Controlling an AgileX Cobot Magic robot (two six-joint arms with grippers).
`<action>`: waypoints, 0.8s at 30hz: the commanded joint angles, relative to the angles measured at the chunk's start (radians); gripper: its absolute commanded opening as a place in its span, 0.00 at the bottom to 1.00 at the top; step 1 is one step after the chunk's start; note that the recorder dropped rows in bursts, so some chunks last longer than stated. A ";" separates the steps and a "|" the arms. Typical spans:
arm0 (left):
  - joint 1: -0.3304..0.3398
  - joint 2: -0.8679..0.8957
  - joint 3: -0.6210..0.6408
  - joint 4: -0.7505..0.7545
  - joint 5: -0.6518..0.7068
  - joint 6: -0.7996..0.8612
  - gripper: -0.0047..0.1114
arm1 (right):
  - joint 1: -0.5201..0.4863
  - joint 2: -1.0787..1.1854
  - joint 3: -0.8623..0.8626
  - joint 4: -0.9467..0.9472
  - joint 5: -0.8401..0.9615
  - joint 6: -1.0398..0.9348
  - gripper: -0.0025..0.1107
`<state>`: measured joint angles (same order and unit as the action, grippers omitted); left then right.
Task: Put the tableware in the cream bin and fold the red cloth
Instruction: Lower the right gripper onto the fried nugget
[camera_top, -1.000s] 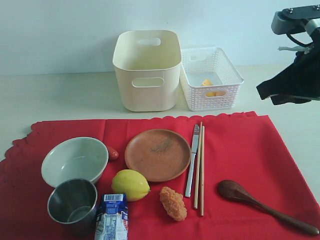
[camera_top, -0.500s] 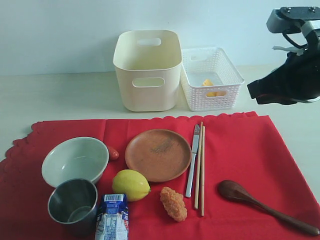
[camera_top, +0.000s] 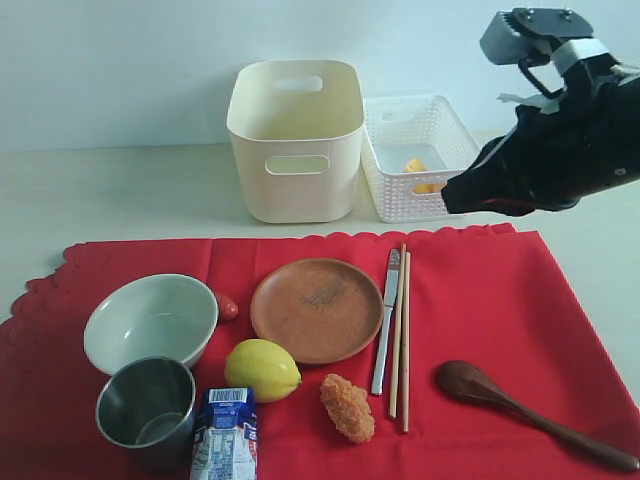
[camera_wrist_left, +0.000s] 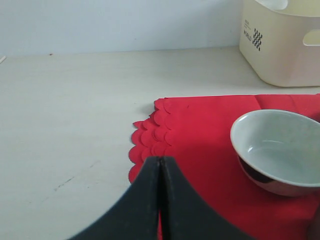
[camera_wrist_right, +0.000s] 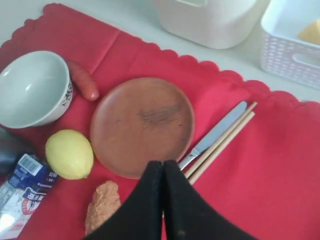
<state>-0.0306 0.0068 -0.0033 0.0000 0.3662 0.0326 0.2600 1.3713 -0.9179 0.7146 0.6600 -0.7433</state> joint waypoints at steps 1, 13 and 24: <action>0.000 -0.007 0.003 -0.011 -0.008 0.002 0.04 | 0.025 0.038 0.004 0.006 0.015 -0.023 0.02; 0.000 -0.007 0.003 -0.011 -0.008 0.002 0.04 | 0.025 0.041 0.004 0.020 0.026 -0.021 0.23; 0.000 -0.007 0.003 -0.011 -0.008 0.002 0.04 | 0.189 0.041 0.004 -0.106 0.122 -0.083 0.56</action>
<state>-0.0306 0.0068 -0.0033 0.0000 0.3662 0.0326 0.4009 1.4101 -0.9166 0.6708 0.7707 -0.8190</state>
